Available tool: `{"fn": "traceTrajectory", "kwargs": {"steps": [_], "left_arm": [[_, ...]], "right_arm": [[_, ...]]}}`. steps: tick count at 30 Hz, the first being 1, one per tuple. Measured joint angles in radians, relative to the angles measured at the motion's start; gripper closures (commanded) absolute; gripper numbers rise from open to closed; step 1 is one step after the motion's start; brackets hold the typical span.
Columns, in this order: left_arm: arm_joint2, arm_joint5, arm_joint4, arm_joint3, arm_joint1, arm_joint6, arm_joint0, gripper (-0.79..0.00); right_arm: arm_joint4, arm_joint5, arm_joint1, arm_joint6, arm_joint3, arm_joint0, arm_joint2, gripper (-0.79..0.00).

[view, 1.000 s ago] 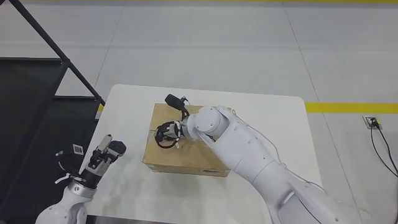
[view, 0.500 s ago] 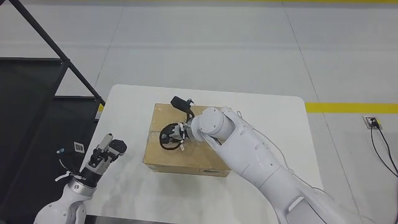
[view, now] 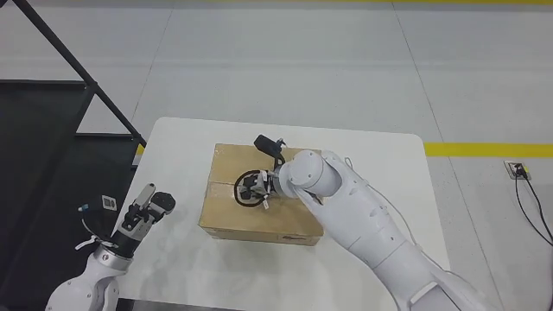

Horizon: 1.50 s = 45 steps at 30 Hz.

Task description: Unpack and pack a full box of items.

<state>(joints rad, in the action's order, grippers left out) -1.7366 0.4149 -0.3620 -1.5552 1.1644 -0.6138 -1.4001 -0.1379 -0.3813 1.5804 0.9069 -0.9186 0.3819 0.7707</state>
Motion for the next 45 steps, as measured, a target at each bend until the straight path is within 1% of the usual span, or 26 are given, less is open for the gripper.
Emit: {"fn": "traceTrajectory", "kwargs": {"steps": [13, 25, 32, 45], "left_arm": [[0.016, -0.007, 0.005, 0.005, -0.004, -0.001, 0.018, -0.785], [0.026, -0.008, 0.003, 0.006, -0.006, 0.000, 0.027, -0.785], [0.029, -0.009, 0.003, 0.007, -0.008, -0.002, 0.029, -0.785], [0.045, -0.016, 0.019, 0.000, -0.011, 0.001, 0.035, -0.785]], "right_arm": [[-0.103, -0.104, -0.050, 0.047, -0.124, 0.068, 0.069, 0.000], [-0.168, -0.165, -0.087, 0.070, -0.223, 0.123, 0.135, 0.000], [-0.199, -0.194, -0.105, 0.089, -0.260, 0.147, 0.166, 0.000], [-0.235, -0.215, -0.140, 0.106, -0.346, 0.214, 0.235, 0.000]]}}
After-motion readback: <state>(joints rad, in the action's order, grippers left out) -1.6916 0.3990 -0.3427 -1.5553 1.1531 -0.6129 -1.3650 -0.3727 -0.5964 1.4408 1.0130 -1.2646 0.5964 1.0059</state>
